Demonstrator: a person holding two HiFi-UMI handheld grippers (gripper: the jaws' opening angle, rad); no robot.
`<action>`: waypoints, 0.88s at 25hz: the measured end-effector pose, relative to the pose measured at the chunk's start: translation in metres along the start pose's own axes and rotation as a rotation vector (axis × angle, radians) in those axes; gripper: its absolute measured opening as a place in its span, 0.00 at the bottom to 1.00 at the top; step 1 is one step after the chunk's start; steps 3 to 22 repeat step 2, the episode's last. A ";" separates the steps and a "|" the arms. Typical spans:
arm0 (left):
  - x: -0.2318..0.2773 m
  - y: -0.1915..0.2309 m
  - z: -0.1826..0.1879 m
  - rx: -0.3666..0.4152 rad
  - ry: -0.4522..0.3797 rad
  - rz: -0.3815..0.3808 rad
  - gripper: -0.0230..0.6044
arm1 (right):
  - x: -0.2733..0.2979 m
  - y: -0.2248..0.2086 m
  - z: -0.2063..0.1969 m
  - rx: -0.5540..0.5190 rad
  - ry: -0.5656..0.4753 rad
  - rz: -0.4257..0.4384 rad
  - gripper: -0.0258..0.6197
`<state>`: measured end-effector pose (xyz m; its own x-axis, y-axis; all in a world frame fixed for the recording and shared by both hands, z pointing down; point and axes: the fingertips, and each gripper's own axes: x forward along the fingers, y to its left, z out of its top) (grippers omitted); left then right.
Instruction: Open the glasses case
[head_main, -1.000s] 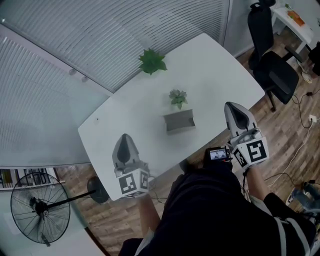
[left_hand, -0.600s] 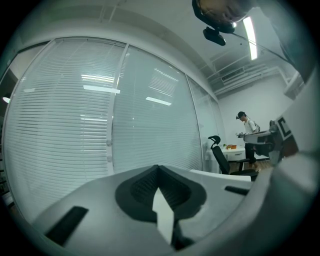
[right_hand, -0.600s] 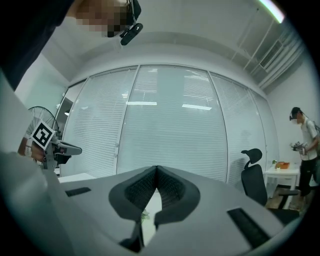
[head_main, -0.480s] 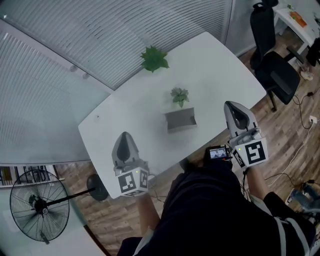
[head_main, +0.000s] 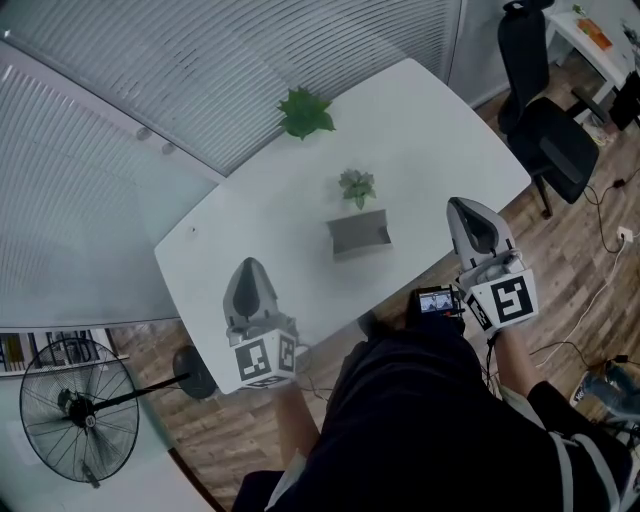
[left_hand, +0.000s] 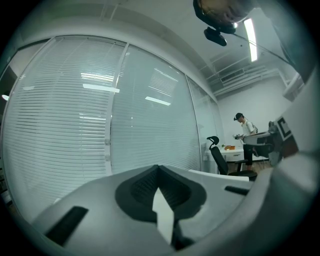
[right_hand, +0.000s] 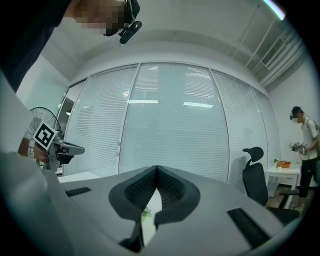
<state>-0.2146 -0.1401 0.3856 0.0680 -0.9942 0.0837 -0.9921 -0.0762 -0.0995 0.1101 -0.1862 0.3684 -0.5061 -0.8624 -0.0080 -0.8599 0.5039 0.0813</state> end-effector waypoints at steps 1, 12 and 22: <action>0.000 0.000 0.000 -0.001 0.000 -0.002 0.03 | 0.000 0.000 0.000 0.001 0.000 0.001 0.06; 0.000 0.000 0.000 -0.002 0.000 -0.003 0.03 | 0.000 0.001 0.001 0.002 0.000 0.002 0.06; 0.000 0.000 0.000 -0.002 0.000 -0.003 0.03 | 0.000 0.001 0.001 0.002 0.000 0.002 0.06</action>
